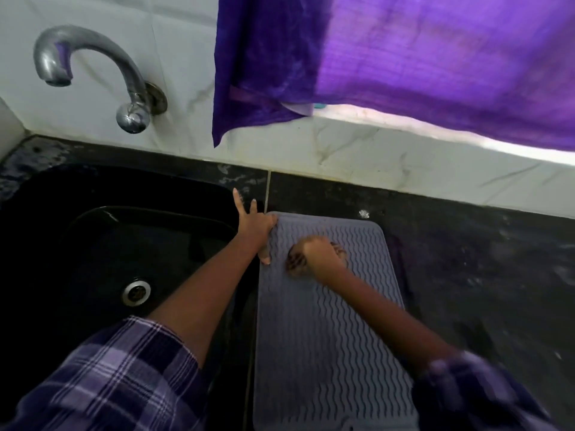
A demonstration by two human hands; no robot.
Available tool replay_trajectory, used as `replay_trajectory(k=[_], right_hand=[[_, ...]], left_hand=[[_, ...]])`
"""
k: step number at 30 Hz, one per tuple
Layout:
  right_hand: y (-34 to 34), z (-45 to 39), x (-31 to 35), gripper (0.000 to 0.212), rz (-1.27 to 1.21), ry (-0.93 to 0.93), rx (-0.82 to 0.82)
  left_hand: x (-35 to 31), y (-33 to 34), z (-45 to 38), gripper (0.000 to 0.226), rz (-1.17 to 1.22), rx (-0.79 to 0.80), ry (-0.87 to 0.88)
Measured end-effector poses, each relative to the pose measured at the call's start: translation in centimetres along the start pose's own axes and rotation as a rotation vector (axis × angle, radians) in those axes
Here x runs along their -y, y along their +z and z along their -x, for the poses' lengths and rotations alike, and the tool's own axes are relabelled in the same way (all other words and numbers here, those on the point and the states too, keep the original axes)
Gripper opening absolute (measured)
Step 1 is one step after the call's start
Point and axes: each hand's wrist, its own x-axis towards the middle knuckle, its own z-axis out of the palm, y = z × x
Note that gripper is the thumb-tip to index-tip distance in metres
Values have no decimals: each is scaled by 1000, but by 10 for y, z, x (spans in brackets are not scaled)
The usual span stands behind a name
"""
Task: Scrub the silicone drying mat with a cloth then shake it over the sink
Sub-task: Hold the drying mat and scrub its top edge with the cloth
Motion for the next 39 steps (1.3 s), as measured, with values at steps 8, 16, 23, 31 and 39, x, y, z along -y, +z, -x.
replay_trajectory(k=[8, 16, 23, 31, 39], right_hand=[[-33, -54, 14, 34, -58, 44, -220], [-16, 14, 3, 19, -81, -85, 145], [-24, -29, 20, 37, -25, 101, -186], [2, 32, -1, 12, -123, -44, 255], [-13, -30, 15, 38, -102, 130, -214]], left_hand=[[4, 5, 2, 120, 55, 13, -6], [8, 3, 5, 122, 78, 3, 24], [4, 4, 2, 119, 16, 20, 11], [6, 5, 4, 124, 34, -2, 20], [4, 7, 0, 114, 4, 8, 3]])
